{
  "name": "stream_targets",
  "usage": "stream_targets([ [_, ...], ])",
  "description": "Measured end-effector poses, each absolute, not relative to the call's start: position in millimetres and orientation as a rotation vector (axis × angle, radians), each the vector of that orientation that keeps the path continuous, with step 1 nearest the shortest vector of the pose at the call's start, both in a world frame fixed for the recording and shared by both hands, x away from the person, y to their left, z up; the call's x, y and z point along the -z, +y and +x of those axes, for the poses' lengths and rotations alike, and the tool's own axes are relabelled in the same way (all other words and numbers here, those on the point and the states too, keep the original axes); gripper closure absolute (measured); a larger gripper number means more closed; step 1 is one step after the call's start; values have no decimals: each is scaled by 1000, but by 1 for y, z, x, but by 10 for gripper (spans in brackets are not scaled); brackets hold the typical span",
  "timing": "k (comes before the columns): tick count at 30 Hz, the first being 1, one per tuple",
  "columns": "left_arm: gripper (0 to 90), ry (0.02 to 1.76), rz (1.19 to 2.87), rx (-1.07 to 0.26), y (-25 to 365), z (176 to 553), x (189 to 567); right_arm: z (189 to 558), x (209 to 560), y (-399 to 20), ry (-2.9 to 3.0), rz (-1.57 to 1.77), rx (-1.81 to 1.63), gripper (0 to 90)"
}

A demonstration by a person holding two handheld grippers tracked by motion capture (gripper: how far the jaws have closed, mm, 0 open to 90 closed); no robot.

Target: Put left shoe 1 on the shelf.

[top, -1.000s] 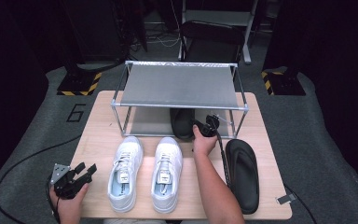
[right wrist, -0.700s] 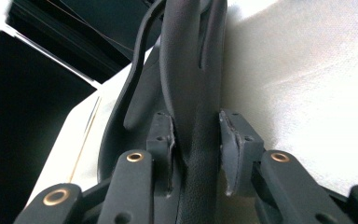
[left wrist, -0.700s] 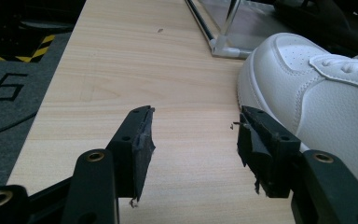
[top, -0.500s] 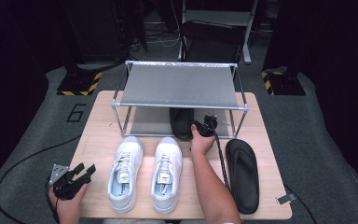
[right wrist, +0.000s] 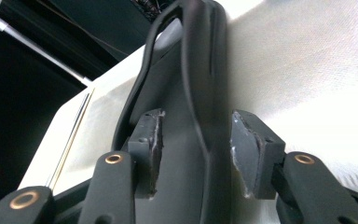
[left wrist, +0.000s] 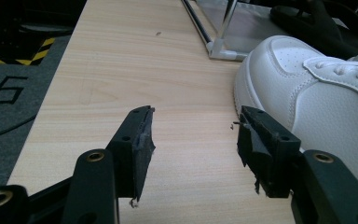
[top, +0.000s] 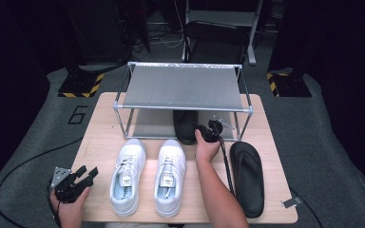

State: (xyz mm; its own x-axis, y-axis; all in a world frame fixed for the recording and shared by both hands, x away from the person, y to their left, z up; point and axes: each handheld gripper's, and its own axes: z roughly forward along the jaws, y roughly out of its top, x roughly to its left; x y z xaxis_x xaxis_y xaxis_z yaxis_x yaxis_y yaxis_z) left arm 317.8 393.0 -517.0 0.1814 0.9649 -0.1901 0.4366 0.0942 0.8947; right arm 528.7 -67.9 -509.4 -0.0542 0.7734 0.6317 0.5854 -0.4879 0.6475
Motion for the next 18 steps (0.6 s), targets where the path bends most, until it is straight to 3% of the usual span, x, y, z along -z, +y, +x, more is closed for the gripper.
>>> stream_targets([
  [8, 458, 1383, 1517, -676, 390, 319, 515, 485, 497, -76, 1575, 1954, -1491, 511],
  [13, 461, 1365, 1533, -673, 386, 321, 513, 456, 495, -79, 1633, 1898, -1558, 570],
  [18, 461, 1365, 1535, -675, 385, 321, 512, 421, 487, -82, 1684, 1784, -1579, 569],
])
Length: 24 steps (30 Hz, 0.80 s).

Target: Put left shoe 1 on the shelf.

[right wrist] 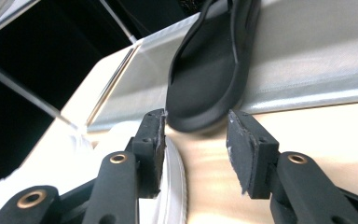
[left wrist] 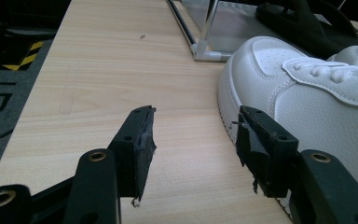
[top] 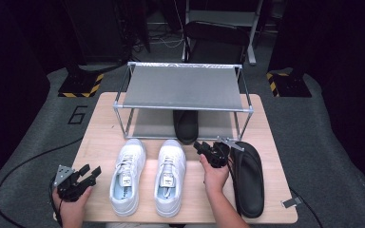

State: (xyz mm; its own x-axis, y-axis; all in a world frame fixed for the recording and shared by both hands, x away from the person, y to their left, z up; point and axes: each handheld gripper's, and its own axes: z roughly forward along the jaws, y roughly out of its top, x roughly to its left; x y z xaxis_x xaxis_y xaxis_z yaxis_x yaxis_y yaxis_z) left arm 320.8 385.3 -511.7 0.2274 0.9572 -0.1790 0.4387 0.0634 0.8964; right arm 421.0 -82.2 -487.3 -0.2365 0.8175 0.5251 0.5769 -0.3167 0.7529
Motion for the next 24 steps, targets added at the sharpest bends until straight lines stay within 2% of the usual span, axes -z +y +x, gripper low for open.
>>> stream_targets([
  [5, 462, 1377, 1533, -668, 386, 323, 513, 398, 479, -90, 1752, 1690, -1569, 560],
  [10, 477, 1380, 1532, -663, 385, 323, 514, 362, 475, -108, 1854, 1575, -1564, 590],
  [15, 488, 1389, 1536, -646, 386, 321, 513, 339, 476, -125, 1857, 1541, -1482, 558],
  [16, 485, 1391, 1535, -646, 386, 321, 514, 332, 477, -135, 1854, 1564, -1493, 585],
  [19, 475, 1402, 1527, -652, 386, 321, 514, 323, 480, -143, 1852, 1560, -1480, 594],
  [22, 474, 1404, 1519, -659, 385, 322, 515, 309, 485, -155, 1847, 1582, -1437, 682],
  [24, 473, 1408, 1516, -656, 384, 322, 515, 303, 486, -163, 1812, 1604, -1417, 686],
])
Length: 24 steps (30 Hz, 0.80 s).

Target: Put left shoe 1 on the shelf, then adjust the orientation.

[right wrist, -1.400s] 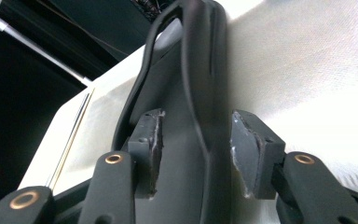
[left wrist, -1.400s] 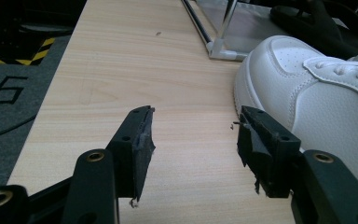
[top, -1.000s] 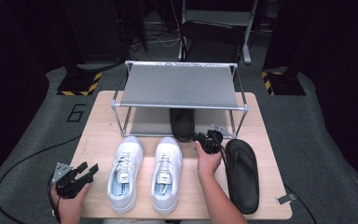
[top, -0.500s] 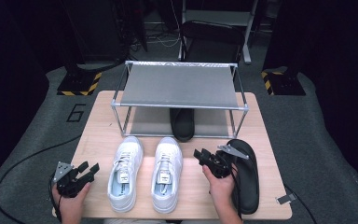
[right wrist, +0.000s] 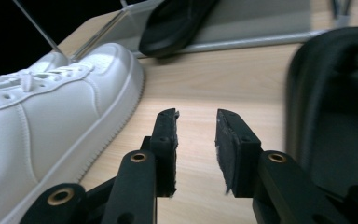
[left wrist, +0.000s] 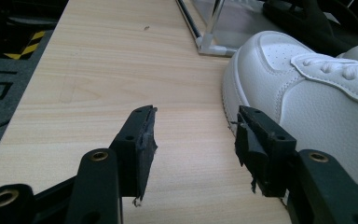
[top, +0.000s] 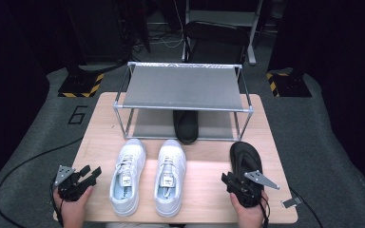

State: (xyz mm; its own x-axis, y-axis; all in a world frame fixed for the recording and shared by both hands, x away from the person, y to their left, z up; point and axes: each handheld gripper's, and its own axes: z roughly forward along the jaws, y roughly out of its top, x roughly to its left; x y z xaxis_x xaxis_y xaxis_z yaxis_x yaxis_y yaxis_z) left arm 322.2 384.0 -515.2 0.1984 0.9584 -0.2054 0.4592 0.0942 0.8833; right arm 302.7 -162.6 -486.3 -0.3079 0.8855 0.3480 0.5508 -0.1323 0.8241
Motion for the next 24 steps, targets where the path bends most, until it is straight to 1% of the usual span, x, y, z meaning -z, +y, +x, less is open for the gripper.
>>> stream_targets([
  [4, 462, 1414, 1527, -651, 382, 323, 516, 294, 488, -177, 1772, 1619, -1321, 663],
  [7, 462, 1417, 1540, -642, 383, 323, 516, 296, 490, -179, 1773, 1626, -1270, 637],
  [11, 458, 1417, 1545, -641, 384, 323, 517, 300, 495, -175, 1827, 1600, -1217, 661],
  [15, 457, 1423, 1534, -635, 386, 323, 517, 295, 491, -174, 1752, 1578, -1215, 697],
  [20, 457, 1429, 1523, -630, 386, 324, 518, 295, 487, -181, 1703, 1581, -1225, 693],
  [24, 457, 1437, 1539, -622, 387, 324, 519, 300, 494, -184, 1733, 1639, -1199, 695],
])
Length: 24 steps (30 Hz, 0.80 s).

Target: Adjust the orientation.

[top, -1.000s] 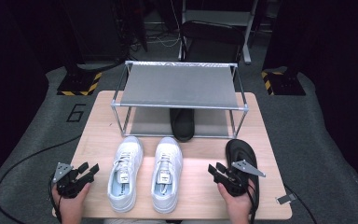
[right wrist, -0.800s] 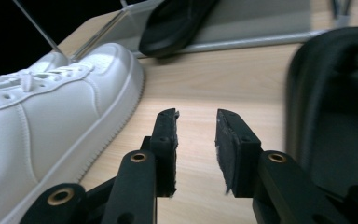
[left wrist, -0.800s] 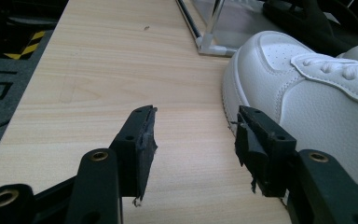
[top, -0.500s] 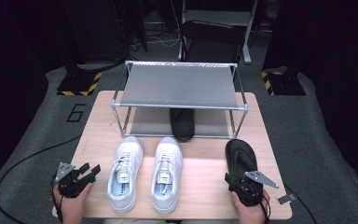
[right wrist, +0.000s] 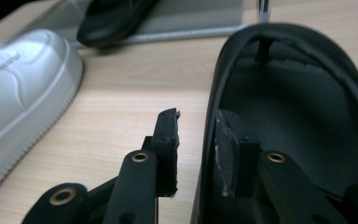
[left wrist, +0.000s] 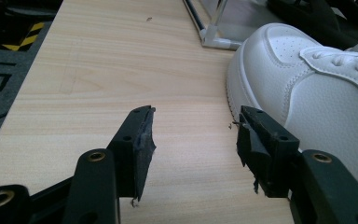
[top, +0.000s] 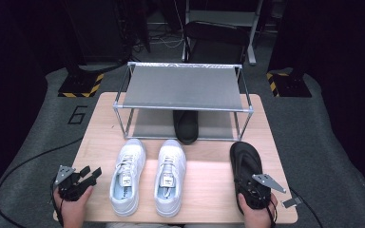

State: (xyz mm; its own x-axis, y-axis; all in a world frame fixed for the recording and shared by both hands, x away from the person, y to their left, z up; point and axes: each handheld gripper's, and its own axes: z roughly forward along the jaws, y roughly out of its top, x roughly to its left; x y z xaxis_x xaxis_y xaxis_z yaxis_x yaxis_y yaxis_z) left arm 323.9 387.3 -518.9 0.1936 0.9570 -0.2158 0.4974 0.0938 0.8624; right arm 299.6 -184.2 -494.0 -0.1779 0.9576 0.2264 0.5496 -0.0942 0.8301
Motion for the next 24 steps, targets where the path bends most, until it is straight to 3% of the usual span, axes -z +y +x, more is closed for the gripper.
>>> stream_targets([
  [2, 457, 1444, 1538, -618, 388, 325, 519, 303, 498, -184, 1759, 1649, -1163, 713],
  [4, 457, 1441, 1516, -626, 388, 325, 519, 306, 501, -186, 1780, 1664, -1142, 822],
  [12, 457, 1430, 1514, -626, 385, 321, 517, 306, 501, -188, 1773, 1698, -1222, 837],
  [24, 457, 1435, 1524, -626, 387, 322, 518, 312, 504, -135, 1922, 1577, -1294, 802],
])
